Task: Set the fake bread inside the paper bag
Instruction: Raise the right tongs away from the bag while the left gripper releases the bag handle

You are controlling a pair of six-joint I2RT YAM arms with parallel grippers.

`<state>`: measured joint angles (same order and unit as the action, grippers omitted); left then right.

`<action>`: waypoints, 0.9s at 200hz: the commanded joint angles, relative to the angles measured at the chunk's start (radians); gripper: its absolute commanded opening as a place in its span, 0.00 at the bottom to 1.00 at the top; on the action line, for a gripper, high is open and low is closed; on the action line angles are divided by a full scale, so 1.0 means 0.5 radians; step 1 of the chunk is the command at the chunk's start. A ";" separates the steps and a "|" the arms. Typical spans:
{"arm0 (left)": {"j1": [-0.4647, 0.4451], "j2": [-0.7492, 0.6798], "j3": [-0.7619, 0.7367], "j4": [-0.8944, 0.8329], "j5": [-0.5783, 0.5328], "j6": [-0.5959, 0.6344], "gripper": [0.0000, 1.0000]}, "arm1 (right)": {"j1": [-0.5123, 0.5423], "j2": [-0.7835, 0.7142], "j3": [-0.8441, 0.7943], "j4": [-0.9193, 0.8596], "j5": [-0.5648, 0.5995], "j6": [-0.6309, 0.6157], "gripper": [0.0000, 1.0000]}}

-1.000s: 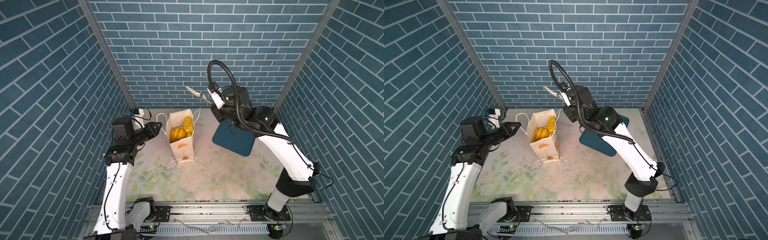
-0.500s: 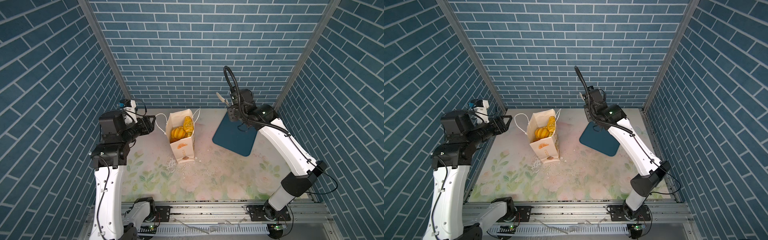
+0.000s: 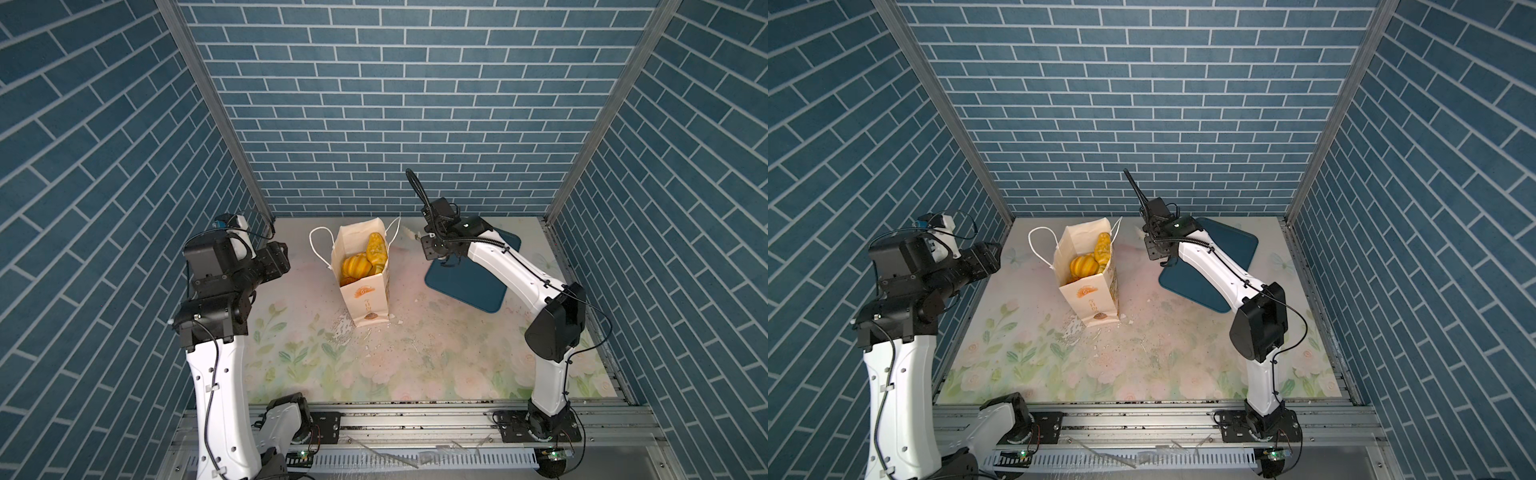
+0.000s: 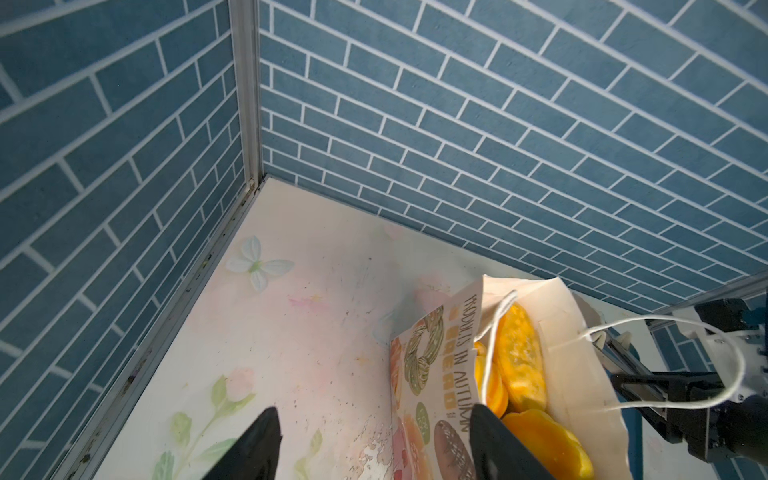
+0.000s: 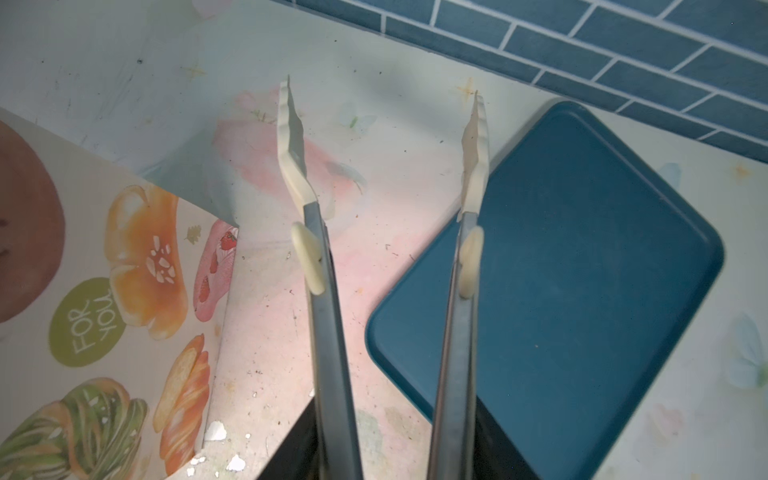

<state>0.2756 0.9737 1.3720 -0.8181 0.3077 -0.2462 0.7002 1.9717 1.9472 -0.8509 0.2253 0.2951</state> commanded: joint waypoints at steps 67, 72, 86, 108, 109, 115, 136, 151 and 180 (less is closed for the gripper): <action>0.065 -0.030 -0.224 0.071 0.179 -0.147 0.74 | 0.052 0.171 -0.284 0.484 -0.335 0.330 0.48; 0.065 -0.030 -0.228 0.076 0.194 -0.148 0.74 | 0.058 0.186 -0.293 0.486 -0.325 0.336 0.48; 0.065 -0.031 -0.239 0.092 0.225 -0.156 0.74 | 0.071 0.217 -0.316 0.496 -0.320 0.366 0.48; 0.065 -0.033 -0.255 0.107 0.252 -0.166 0.74 | 0.098 0.240 -0.395 0.567 -0.335 0.401 0.49; 0.065 -0.033 -0.256 0.106 0.253 -0.166 0.74 | 0.099 0.241 -0.399 0.568 -0.331 0.404 0.49; 0.065 -0.033 -0.258 0.111 0.256 -0.168 0.74 | 0.106 0.247 -0.423 0.580 -0.317 0.415 0.49; 0.065 -0.033 -0.265 0.114 0.274 -0.173 0.74 | 0.118 0.243 -0.520 0.634 -0.313 0.454 0.50; 0.065 -0.034 -0.270 0.126 0.293 -0.180 0.74 | 0.130 0.236 -0.581 0.669 -0.321 0.453 0.51; 0.065 -0.033 -0.284 0.142 0.311 -0.192 0.74 | 0.134 0.239 -0.651 0.673 -0.326 0.468 0.54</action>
<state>0.3027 0.9672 1.2446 -0.7715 0.4416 -0.3340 0.7662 2.0876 1.6413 -0.5480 0.0635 0.4755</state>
